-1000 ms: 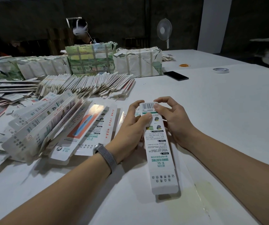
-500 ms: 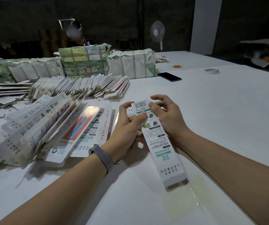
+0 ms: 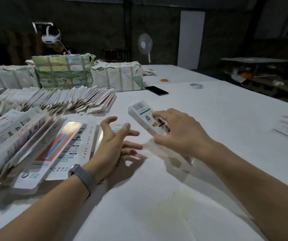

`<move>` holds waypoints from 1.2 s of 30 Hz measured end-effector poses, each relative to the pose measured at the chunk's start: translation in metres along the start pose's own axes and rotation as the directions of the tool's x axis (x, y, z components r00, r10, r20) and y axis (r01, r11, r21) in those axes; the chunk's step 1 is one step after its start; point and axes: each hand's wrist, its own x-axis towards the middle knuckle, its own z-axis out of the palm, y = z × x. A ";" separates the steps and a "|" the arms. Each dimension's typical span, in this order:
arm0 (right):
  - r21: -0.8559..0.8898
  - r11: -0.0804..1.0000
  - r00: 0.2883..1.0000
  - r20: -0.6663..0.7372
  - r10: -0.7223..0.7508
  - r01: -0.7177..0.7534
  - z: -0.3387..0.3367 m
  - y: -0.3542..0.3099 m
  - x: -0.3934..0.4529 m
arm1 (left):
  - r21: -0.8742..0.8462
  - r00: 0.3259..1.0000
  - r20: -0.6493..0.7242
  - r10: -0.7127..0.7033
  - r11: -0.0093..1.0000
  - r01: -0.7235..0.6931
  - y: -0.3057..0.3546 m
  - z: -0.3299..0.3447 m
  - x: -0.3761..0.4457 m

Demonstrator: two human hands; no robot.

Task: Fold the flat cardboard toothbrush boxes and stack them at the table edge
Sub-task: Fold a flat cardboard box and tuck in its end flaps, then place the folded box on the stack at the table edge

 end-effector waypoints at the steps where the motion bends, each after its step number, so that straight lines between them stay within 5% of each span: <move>1: 0.035 0.998 0.998 -0.039 0.050 -0.049 -0.010 0.013 0.000 | -0.004 1.000 -0.005 -0.004 1.000 0.004 0.000 -0.002 0.000; 5: -0.131 0.955 0.962 0.028 0.272 -0.266 -0.052 0.093 -0.015 | 0.024 1.000 -0.012 -0.004 1.000 0.004 -0.002 -0.004 0.003; 11: -0.393 0.725 0.796 -0.030 0.605 -0.566 -0.103 0.223 -0.072 | 0.098 1.000 0.010 0.008 0.995 -0.008 -0.007 0.003 0.004; 21: -0.446 0.539 0.682 -0.276 0.677 -0.715 -0.111 0.296 -0.104 | 0.202 0.998 0.005 -0.058 0.978 0.056 -0.015 -0.009 0.013; 29: -0.336 0.771 0.841 -0.207 0.499 -0.541 -0.078 0.224 -0.043 | 0.152 0.998 0.005 -0.059 0.987 0.057 -0.003 0.006 0.003; 36: 0.128 0.974 0.982 -0.019 0.189 -0.185 0.005 0.069 0.009 | 0.202 1.000 -0.021 0.021 0.979 -0.016 0.007 0.025 -0.014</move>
